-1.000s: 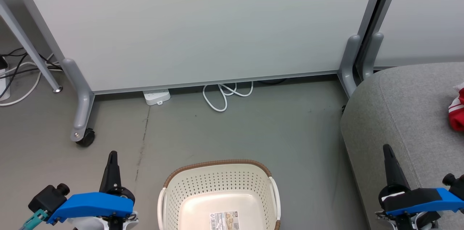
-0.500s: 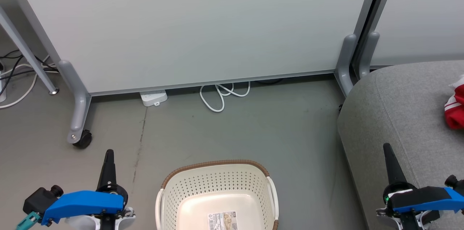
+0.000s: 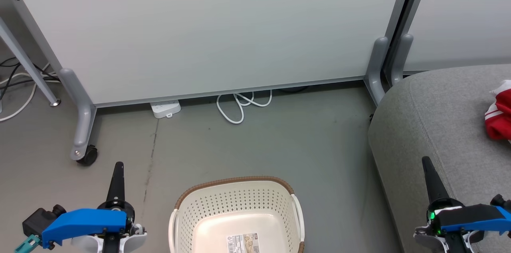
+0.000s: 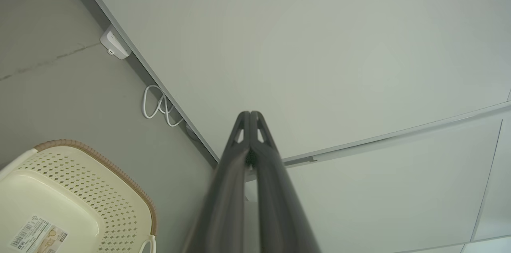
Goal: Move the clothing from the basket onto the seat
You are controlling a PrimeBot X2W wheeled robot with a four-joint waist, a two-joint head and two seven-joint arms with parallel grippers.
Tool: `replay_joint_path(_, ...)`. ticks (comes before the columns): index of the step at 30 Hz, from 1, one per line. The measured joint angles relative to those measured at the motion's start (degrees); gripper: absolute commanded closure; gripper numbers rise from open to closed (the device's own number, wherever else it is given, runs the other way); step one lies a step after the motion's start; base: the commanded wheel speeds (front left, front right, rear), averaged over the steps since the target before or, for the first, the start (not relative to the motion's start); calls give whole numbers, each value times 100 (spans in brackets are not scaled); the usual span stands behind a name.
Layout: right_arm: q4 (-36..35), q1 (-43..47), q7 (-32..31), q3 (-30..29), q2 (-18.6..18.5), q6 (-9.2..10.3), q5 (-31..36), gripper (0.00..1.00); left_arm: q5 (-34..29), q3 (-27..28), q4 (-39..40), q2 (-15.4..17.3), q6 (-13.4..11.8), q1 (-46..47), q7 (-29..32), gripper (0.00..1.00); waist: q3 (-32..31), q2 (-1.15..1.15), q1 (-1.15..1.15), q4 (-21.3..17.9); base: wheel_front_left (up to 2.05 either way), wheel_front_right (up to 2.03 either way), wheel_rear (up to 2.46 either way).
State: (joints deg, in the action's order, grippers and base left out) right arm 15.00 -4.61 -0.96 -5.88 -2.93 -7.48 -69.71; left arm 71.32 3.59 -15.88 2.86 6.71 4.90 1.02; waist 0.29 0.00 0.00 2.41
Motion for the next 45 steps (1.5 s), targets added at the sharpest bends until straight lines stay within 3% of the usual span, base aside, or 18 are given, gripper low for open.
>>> replay_joint_path(45, -86, -115, -530, -58, 1, 0, -2109, 100, 1960, 279, 156, 1, 43, 89, 522, 100, -11, 0, 0, -224, 0, 0, 0)
